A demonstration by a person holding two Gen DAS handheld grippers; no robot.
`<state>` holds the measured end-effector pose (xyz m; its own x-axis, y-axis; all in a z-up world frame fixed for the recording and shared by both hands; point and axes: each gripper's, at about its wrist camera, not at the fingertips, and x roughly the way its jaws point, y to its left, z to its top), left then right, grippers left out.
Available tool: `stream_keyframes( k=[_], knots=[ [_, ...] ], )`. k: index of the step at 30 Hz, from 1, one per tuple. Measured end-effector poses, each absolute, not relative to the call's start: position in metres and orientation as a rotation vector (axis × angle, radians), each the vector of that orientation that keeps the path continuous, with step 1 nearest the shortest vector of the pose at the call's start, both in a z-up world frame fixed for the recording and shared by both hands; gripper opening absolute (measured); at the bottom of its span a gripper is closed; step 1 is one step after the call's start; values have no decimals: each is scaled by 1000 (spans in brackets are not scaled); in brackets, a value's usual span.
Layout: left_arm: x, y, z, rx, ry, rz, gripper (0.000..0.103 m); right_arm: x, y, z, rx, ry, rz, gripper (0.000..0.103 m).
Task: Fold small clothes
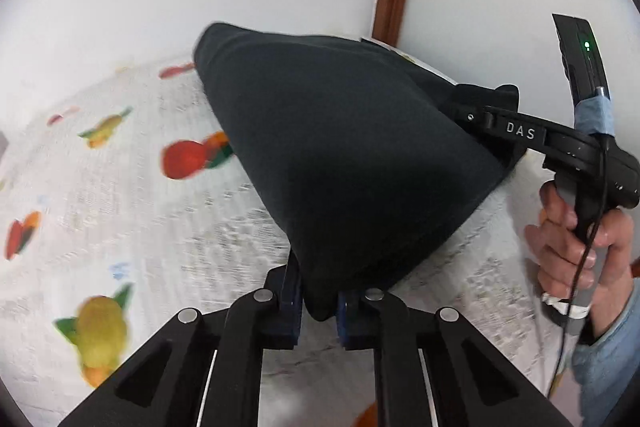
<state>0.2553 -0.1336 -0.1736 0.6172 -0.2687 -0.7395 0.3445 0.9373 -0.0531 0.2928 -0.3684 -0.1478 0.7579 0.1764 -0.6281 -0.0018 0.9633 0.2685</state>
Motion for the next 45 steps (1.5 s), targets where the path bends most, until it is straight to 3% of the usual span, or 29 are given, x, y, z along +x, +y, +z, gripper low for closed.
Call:
stream_keyframes(
  k=[13,16,22,25,27,33,34,35,38,41,45],
  knots=[
    [215,3,-167,-15,865,-191,12,275,-259,-139,332,661,330,16],
    [206,13,-169,-35,876,-223,12,255,-277,-132,450,559,335,15],
    [191,6,-170,-6,863,-244,15,258,-289,-150,472,659,301,19],
    [197,8,-170,-24,863,-256,36,260,-293,-150,489,671,296,32],
    [198,8,-168,-35,851,-269,62,268,-293,-150,494,668,278,41],
    [216,-18,-171,-31,897,-271,63,302,-279,-158,520,727,253,45],
    [218,-22,-173,-12,906,-255,63,308,-277,-158,514,737,241,39],
    [219,-27,-175,9,901,-239,63,312,-275,-157,507,738,252,23],
    [219,-30,-176,27,900,-228,65,305,-286,-135,484,637,295,9],
    [217,-27,-175,32,899,-238,65,287,-318,-113,520,492,264,8],
    [216,-29,-172,28,903,-245,63,298,-338,-128,507,600,213,8]
  ],
)
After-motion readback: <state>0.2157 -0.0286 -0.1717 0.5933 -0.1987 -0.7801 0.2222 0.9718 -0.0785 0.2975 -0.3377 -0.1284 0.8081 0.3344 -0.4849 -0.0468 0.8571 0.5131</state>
